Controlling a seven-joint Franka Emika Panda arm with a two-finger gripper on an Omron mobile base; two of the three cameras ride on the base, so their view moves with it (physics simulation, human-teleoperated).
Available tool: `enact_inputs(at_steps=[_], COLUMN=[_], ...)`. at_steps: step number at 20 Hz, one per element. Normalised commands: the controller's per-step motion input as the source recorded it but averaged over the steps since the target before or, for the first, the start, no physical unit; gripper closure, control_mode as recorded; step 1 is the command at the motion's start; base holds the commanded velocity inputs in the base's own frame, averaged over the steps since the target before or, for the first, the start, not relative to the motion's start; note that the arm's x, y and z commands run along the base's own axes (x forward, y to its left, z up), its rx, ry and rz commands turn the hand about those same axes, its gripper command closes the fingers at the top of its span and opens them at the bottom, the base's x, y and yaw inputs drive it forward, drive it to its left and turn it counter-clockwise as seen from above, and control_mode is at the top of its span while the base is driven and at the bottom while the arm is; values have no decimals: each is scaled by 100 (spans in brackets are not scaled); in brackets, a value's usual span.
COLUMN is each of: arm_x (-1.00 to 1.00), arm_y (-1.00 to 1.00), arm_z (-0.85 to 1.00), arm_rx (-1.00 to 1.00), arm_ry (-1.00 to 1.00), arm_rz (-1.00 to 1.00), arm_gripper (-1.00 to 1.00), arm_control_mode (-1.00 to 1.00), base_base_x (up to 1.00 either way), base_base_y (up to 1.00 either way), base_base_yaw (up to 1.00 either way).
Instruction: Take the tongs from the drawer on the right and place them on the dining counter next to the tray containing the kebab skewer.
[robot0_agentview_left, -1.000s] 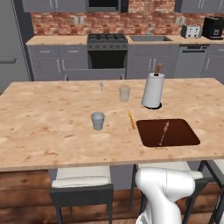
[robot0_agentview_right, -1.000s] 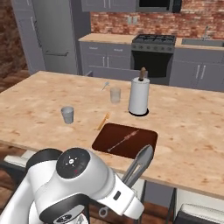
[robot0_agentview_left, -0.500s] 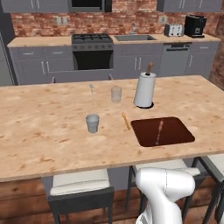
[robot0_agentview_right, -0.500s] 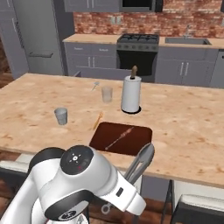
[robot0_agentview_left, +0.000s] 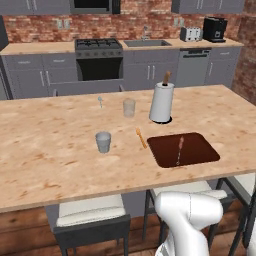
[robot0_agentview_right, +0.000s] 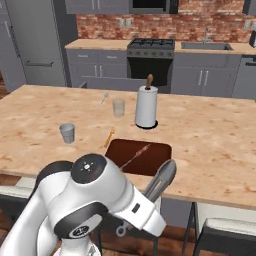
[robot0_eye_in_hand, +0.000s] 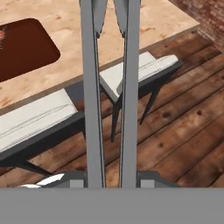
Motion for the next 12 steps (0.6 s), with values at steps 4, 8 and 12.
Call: enact_inputs(at_steps=[4, 8, 12], arm_x=[39, 40, 29], arm_y=[-1, -9, -13], arm_z=[25, 34, 27], arm_rx=[0, 1, 2], arm_ry=[7, 9, 6], arm_rz=[0, 4, 9], arm_gripper=[100, 100, 100], arm_control_mode=[-100, -100, -100], base_base_x=[0, 0, 0], base_base_y=[0, 0, 0], base_base_yaw=[0, 0, 0])
